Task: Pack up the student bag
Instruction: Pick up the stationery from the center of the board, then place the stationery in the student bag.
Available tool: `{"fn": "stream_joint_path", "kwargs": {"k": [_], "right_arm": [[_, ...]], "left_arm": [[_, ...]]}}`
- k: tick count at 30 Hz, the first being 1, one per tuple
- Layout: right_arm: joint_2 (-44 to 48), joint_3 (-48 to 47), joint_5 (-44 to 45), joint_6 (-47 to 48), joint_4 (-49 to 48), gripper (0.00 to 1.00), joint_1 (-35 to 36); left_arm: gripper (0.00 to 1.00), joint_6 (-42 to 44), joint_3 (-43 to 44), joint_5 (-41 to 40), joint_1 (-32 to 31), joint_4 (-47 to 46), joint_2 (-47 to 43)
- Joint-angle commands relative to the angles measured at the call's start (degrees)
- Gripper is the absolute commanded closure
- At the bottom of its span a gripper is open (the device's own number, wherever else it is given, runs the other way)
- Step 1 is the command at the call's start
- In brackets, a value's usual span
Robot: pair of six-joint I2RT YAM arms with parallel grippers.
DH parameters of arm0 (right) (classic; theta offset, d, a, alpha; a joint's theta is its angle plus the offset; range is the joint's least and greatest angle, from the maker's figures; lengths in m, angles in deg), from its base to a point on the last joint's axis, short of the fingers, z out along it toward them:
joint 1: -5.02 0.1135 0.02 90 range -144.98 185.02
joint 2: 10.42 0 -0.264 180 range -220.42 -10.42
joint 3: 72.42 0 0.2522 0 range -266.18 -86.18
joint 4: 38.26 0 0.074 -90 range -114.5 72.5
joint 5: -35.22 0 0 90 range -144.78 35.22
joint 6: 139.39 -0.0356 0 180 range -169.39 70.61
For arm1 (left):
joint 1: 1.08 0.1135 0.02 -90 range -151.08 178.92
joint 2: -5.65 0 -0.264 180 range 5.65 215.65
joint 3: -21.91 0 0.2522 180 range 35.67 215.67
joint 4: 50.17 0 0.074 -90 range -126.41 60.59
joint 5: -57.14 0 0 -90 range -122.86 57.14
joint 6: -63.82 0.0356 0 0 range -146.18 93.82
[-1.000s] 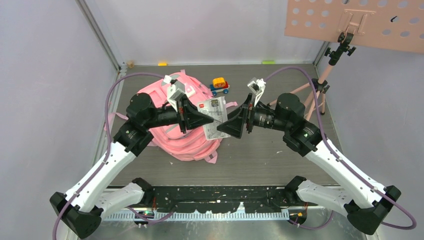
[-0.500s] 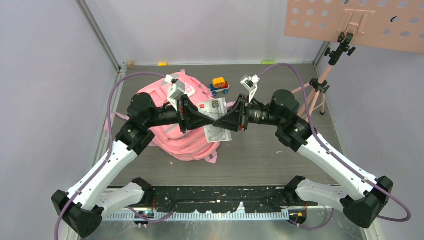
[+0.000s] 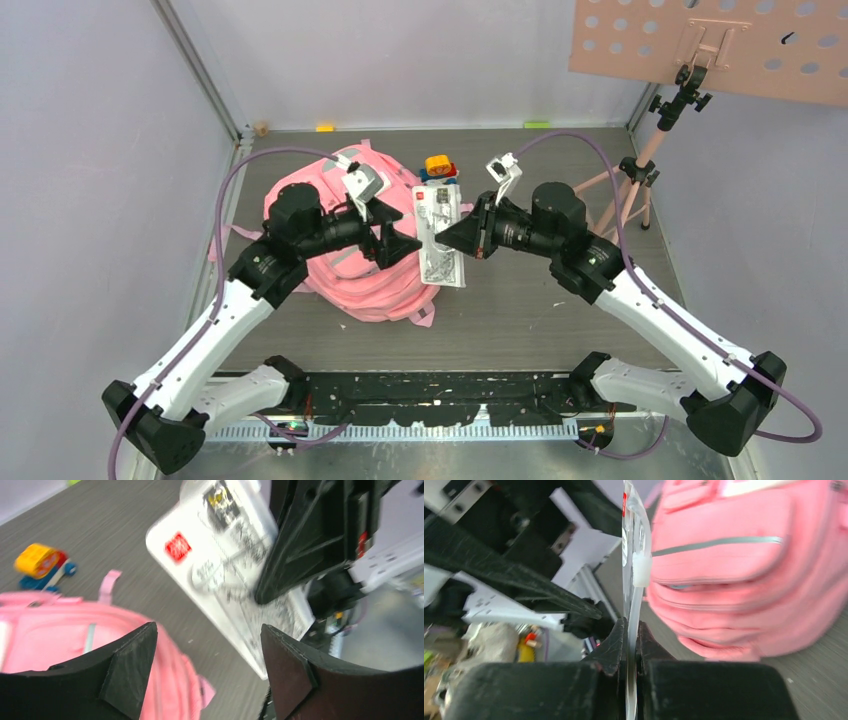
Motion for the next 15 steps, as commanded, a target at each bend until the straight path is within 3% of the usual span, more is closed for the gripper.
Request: {"fn": "stream_joint_path", "kwargs": {"k": [1,3,7,15], "right_arm": [[-0.05,-1.21,16.12,-0.53,6.91,1.00,-2.00],[-0.16,-0.72,22.23,-2.32,9.42,1.00,-3.84],[0.00,1.88,26.11,-6.14,12.00,1.00,-7.56],[2.86,7.28,26.03,-7.37,12.11,1.00,-10.06]], "left_arm": [[0.20,13.22,1.79,-17.34,-1.58,12.05,0.11],[0.19,16.17,1.75,-25.34,-3.91,15.23,2.26],[0.15,19.00,2.86,-39.55,-8.36,20.41,8.13],[0.10,17.86,5.40,-51.37,-10.22,23.78,17.81]]}}
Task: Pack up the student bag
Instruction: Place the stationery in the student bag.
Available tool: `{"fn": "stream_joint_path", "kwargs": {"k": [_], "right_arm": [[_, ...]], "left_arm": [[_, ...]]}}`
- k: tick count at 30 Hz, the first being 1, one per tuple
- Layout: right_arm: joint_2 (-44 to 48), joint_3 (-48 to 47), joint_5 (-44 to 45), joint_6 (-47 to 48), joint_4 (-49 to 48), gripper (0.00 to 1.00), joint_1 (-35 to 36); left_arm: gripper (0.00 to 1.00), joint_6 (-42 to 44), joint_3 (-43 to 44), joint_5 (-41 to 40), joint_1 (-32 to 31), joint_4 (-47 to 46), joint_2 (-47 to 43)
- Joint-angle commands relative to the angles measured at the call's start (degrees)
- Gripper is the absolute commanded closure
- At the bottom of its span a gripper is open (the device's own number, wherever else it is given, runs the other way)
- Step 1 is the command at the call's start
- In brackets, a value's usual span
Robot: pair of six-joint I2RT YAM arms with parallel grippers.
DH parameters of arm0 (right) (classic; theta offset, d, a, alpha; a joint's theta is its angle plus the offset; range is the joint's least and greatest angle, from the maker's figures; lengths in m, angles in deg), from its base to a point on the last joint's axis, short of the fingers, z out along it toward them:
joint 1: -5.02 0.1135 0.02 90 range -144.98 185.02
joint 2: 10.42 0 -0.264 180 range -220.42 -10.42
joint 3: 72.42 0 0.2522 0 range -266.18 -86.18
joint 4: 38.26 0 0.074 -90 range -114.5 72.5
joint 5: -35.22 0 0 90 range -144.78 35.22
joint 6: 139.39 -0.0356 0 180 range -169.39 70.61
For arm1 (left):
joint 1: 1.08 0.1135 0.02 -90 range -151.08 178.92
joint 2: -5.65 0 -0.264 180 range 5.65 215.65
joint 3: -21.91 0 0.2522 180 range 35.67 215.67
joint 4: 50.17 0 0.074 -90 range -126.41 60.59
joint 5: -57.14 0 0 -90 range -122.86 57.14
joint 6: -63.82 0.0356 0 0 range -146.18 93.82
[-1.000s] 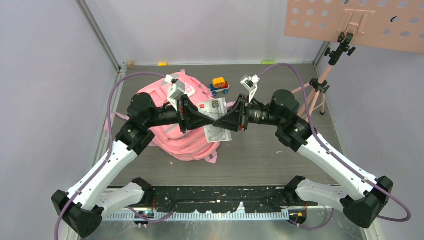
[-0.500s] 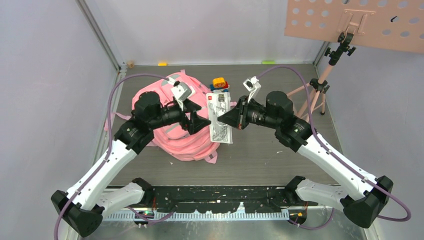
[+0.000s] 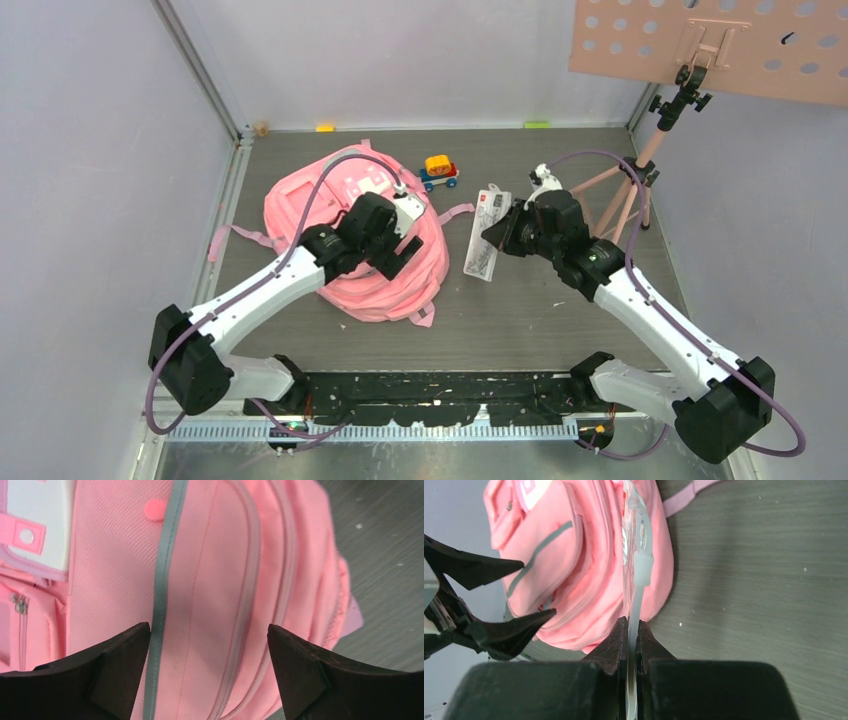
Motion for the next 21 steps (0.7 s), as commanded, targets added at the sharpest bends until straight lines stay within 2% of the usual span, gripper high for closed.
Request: {"fn": "stream_joint_path", "kwargs": {"k": [1,4,5,9,17,18,21], "right_arm": [[3.17,0.97,1.54,-1.46,-0.80,1.00,-0.46],[3.62,2.12,-0.06,-3.03,-1.00,1.00,-0.49],[3.54,2.37,-0.65,-3.53,-1.12,1.00,-0.49],[2.45,4.37,-5.33,-9.61,-3.34,1.00,-0.48],[-4.10,9.23,-16.69,-22.19,-16.62,1.00,1.87],[-4.59,9.23,-17.27,-23.13,-17.89,1.00,3.16],[-7.28,8.25,-18.05,-27.49,-23.27,0.99,6.50]], "left_arm": [[0.10,1.22,2.72,-12.66,-1.57,2.19,1.25],[0.10,1.58,2.28,-18.42,-2.39,1.79,1.76],[0.13,1.64,2.27,-20.16,-2.53,1.77,1.86],[0.41,1.76,2.27,-24.39,-2.86,1.66,1.73],[0.95,1.95,0.75,-22.37,-3.62,-0.60,-2.83],[0.99,1.78,0.64,-21.68,-3.66,-0.99,-3.91],[1.00,1.22,0.29,-19.49,-3.66,-2.07,-6.28]]}}
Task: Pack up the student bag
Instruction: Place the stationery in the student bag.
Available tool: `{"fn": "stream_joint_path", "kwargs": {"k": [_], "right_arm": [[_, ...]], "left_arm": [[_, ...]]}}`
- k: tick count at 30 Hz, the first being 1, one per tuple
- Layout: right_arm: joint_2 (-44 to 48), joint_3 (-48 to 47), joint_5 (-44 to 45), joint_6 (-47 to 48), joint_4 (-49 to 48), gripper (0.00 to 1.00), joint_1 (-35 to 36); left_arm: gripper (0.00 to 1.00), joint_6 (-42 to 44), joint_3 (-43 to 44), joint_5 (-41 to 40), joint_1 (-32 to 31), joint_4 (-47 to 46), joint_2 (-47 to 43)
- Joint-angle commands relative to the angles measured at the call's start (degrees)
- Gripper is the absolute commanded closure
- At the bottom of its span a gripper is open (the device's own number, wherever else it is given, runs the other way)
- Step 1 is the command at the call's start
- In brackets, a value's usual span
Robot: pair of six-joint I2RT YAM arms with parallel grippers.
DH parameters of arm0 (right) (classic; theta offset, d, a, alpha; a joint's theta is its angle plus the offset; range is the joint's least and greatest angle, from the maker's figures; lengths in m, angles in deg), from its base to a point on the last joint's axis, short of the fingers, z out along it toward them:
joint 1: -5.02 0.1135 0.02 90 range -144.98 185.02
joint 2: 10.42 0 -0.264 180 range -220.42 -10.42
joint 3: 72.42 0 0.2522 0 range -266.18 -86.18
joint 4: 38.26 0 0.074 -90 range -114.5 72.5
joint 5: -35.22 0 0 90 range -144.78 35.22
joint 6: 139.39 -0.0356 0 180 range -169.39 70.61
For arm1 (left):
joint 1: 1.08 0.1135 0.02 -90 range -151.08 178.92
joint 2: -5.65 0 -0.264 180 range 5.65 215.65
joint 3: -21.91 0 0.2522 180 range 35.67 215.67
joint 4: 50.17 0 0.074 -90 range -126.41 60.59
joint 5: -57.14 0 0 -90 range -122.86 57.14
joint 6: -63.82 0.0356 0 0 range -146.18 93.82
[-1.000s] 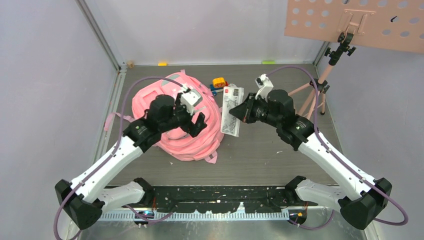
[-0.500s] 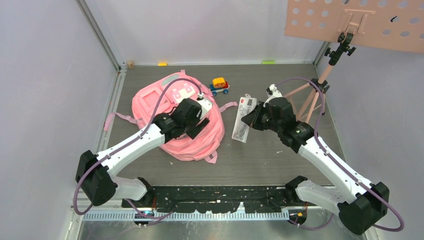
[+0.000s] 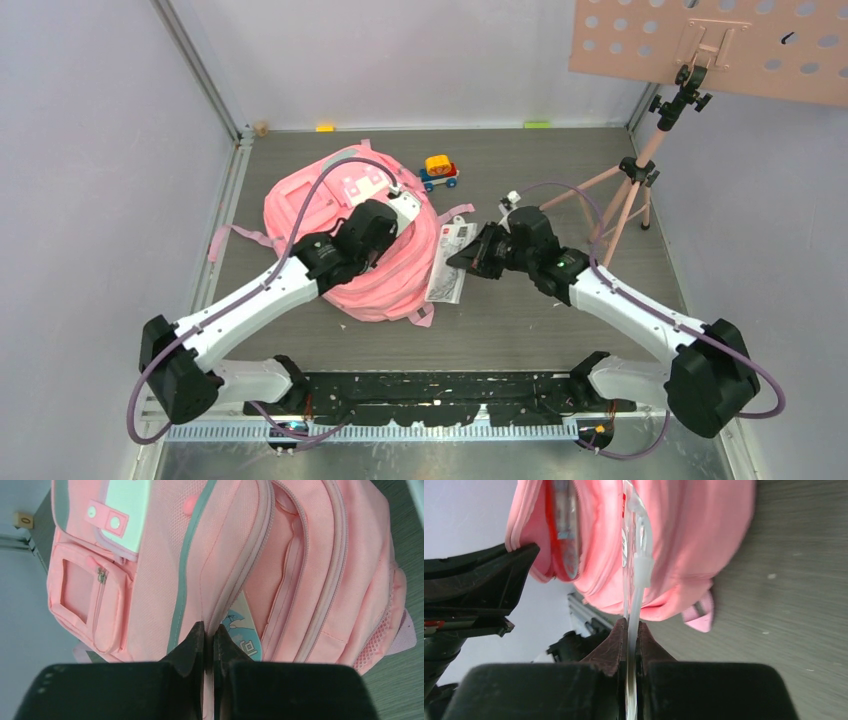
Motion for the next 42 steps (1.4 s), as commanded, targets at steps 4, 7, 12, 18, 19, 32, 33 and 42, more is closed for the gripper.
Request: {"fn": "stream_joint_path", "kwargs": {"k": [4,7,12,18,19,32,33,42], "right_arm": [[-6.37,-3.31,-4.32,-13.03,-18.78,1.00,8.87],[-9.34,-4.59,-2.66,-15.42,-22.72,1.00,11.73],[-13.43,-6.32,-1.66,-17.80,-26.69,0.99,14.69],[-17.91,-6.05,3.81,-19.42,-33.82,0.99,15.17],[-19.09,-6.32,4.63,-19.59,-34.49,1.00,15.17],[-28.95,-12.67,24.48,-18.41,-35.07,1.00,15.68],[-29.47,-13.20,26.34,-18.21,-35.11,1.00,16.11],[-39.68,-17.97,33.69,-17.53,-42.74,1.00,19.99]], "left_arm": [[1.00,-0.51,-1.23,2.93,0.47,-6.25,-8.52],[1.00,-0.83,-1.47,3.66,0.47,-6.16,-9.20],[1.00,-1.28,-0.76,5.24,0.47,-5.46,-9.37],[1.00,-2.15,-0.82,9.41,0.45,-5.79,-10.48],[1.00,-2.34,-0.84,9.80,0.46,-5.78,-10.56],[1.00,-3.99,-0.62,14.06,0.47,-5.76,-11.57],[1.00,-4.11,-0.55,14.49,0.47,-5.80,-11.60],[1.00,-5.32,-0.36,17.50,0.45,-5.89,-11.21]]}}
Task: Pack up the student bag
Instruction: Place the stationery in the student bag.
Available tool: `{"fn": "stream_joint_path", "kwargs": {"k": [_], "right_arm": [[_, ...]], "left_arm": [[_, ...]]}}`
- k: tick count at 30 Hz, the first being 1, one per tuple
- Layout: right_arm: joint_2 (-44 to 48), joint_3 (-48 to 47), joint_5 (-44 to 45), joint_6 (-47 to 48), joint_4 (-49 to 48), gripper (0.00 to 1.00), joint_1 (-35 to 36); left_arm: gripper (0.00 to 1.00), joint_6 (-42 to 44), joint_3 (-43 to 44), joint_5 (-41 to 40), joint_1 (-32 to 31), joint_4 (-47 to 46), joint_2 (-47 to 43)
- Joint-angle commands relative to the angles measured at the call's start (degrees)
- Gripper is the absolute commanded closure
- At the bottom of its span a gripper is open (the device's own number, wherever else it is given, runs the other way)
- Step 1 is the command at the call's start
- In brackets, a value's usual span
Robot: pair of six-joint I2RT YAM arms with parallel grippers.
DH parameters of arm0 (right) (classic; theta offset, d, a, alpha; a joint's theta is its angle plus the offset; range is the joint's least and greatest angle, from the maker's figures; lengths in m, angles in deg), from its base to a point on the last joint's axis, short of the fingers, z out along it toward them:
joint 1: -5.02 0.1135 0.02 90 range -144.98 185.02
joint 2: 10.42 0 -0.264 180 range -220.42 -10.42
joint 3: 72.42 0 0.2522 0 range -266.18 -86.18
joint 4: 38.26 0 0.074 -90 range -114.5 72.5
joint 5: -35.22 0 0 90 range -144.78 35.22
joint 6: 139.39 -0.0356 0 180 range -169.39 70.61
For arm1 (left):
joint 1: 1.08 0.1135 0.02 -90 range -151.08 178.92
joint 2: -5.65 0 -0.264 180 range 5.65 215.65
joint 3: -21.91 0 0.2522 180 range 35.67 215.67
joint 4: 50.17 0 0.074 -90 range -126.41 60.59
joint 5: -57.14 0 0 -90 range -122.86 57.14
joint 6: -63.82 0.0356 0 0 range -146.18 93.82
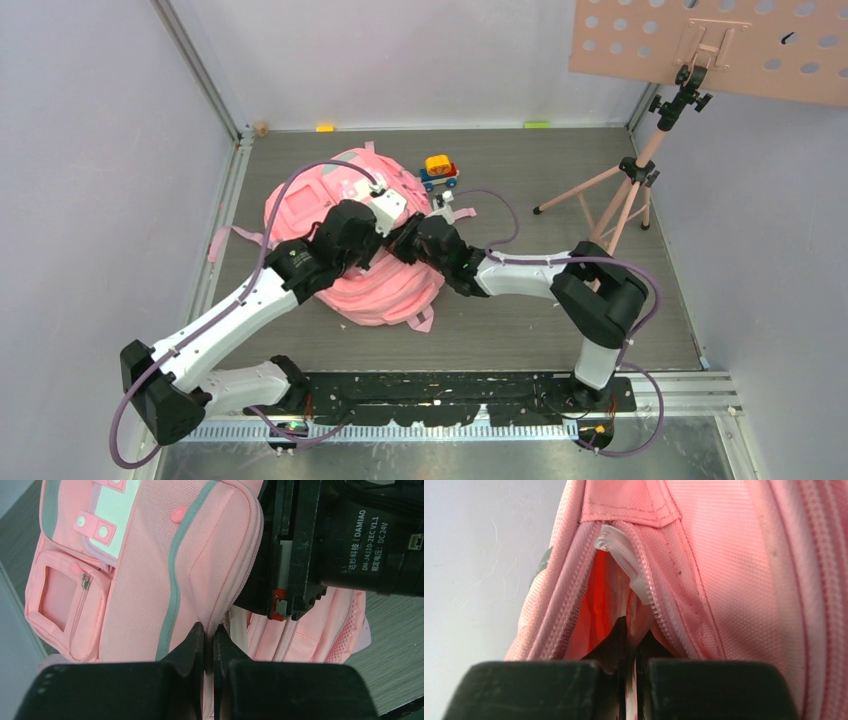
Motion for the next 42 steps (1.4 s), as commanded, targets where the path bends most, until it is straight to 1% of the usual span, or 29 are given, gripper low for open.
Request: {"fn": "stream_joint_path", "kwargs": {"k": [1,5,7,9,10,11,12,13,15,17,20,22,23,24,25,26,27,29,33,36,39,42], "right_arm": [[-5.45,-4.51,10.04,1.92,-6.53,1.00,1.37],[-8.09,-5.50,14.56,3.39,-7.61,0.99,2.66],[-8.88,-5.94,16.86,5.36,-7.45,0.96,3.27],[-9.12,-6.24,18.45,7.63,-5.94,0.75,3.98],[-9.01,-6.36,18.88,8.58,-5.19,0.69,4.05],[-8.55,-6.28,18.93,9.00,-3.86,0.60,4.14],[-8.15,-5.65,18.96,9.91,-3.49,0.56,4.17],[-7.13,-5.22,18.84,10.50,-3.24,0.49,4.26],[-5.14,-3.88,18.47,12.42,-2.08,0.42,4.47],[-2.72,-2.77,18.48,14.02,-0.34,0.39,4.68],[1.02,-0.42,18.10,14.83,1.08,0.39,4.72],[2.64,0.90,17.97,14.64,1.69,0.43,4.72],[3.11,1.79,18.00,14.36,1.77,0.55,4.70],[3.80,2.28,17.87,13.54,1.61,0.61,4.67],[4.13,3.39,17.53,12.98,0.87,0.72,4.69],[4.78,4.00,17.37,11.54,-0.30,0.78,4.71],[5.06,5.32,17.21,10.70,-1.14,0.89,4.72],[5.82,7.14,16.84,7.08,-3.85,0.98,4.72],[6.87,10.58,18.10,2.19,-10.91,0.99,4.73],[7.39,12.66,19.25,-0.66,-18.53,0.99,4.44],[7.63,11.75,19.32,-1.85,-19.75,0.99,4.29],[6.32,10.46,18.99,-3.23,-23.92,0.99,4.28]], "left_arm": [[1.00,-2.94,1.72,7.82,-1.34,-4.95,-2.79],[1.00,-3.50,1.74,9.09,-1.32,-5.09,-2.23],[1.00,-3.74,1.80,9.26,-1.32,-5.02,-2.09],[1.00,-3.64,1.92,8.88,-1.33,-4.78,-1.95],[1.00,-3.57,1.94,8.16,-1.32,-4.67,-2.08],[1.00,-3.51,1.98,7.26,-1.32,-4.46,-2.12],[1.00,-3.35,2.09,6.42,-1.33,-4.33,-2.24],[1.00,-3.15,1.99,5.61,-1.35,-4.22,-2.31],[1.00,-2.92,1.94,4.78,-1.32,-4.27,-2.67],[1.00,-2.78,1.82,4.61,-1.32,-4.38,-2.99],[1.00,-2.65,1.80,4.14,-1.32,-4.30,-2.93],[1.00,-2.65,1.84,4.07,-1.32,-4.14,-2.80],[1.00,-2.65,1.84,4.08,-1.32,-4.12,-2.70],[1.00,-2.65,1.84,4.08,-1.32,-4.14,-2.65],[1.00,-2.65,1.84,4.08,-1.33,-4.12,-2.60],[1.00,-2.65,1.84,4.04,-1.32,-4.19,-2.55],[1.00,-2.65,1.84,4.00,-1.32,-4.13,-2.65],[1.00,-2.72,1.87,4.04,-1.33,-4.12,-2.74],[1.00,-3.12,1.93,4.16,-1.32,-4.13,-3.01],[1.00,-3.26,1.94,4.25,-1.32,-4.14,-3.20],[1.00,-3.41,2.05,4.29,-1.32,-4.12,-3.31],[1.00,-3.52,2.02,4.50,-1.32,-4.12,-3.45]]}}
